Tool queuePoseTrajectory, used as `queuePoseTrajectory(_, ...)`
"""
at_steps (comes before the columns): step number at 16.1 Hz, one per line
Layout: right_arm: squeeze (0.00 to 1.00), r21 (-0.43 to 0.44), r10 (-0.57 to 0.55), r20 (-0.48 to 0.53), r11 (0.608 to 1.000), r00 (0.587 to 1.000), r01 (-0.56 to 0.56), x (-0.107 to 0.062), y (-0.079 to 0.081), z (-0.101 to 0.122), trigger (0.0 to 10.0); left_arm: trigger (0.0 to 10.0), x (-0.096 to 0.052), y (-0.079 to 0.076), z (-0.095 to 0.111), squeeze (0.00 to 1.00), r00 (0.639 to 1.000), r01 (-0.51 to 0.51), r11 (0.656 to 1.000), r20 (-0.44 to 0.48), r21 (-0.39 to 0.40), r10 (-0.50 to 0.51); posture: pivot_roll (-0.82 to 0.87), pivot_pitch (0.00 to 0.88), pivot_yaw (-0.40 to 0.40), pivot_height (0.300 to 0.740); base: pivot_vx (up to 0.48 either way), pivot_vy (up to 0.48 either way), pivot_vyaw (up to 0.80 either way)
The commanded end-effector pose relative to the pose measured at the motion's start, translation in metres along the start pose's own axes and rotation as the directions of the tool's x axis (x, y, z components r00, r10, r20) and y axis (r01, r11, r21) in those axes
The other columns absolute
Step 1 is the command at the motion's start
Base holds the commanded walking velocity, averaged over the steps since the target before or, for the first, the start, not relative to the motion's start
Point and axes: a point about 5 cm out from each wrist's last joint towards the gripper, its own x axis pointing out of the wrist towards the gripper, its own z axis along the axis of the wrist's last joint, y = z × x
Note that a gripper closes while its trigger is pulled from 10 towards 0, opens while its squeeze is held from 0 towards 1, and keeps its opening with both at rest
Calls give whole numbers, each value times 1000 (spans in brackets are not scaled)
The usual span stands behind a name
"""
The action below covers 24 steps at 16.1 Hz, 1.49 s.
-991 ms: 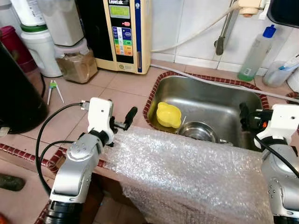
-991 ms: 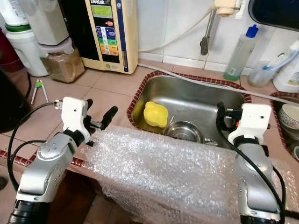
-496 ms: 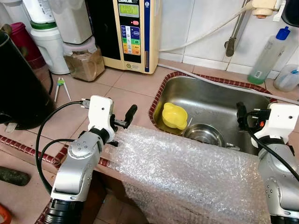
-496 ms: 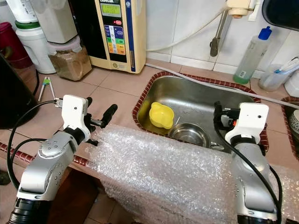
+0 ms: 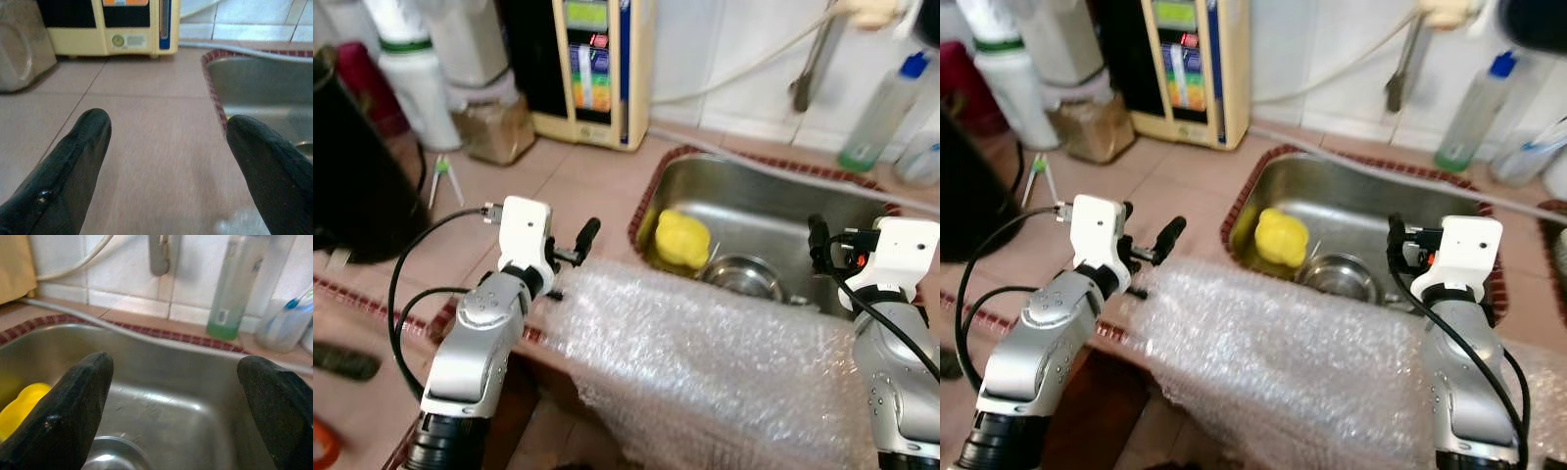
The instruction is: Kitchen organization
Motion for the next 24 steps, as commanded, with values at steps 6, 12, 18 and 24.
queuePoseTrajectory(6,0,15,-18,25,1000,1000,18,-2,-1,6,10000,10000,0,0,4,0,1000,3,1000,1,14,-3,6,68,49,740,-272,0,0)
queuePoseTrajectory(12,0,18,-28,56,999,998,27,1,0,11,10000,10000,3,-1,6,0,1000,7,1000,6,11,-7,11,57,49,740,-273,0,0)
queuePoseTrajectory(18,0,16,-25,130,1000,991,23,6,1,26,10000,10000,7,-2,9,0,1000,7,1000,18,16,-7,17,51,37,740,-268,0,0)
queuePoseTrajectory(24,0,3,5,140,1000,990,-6,13,5,29,10000,10000,13,-1,10,0,999,-14,1000,34,16,13,11,39,14,740,-254,0,0)
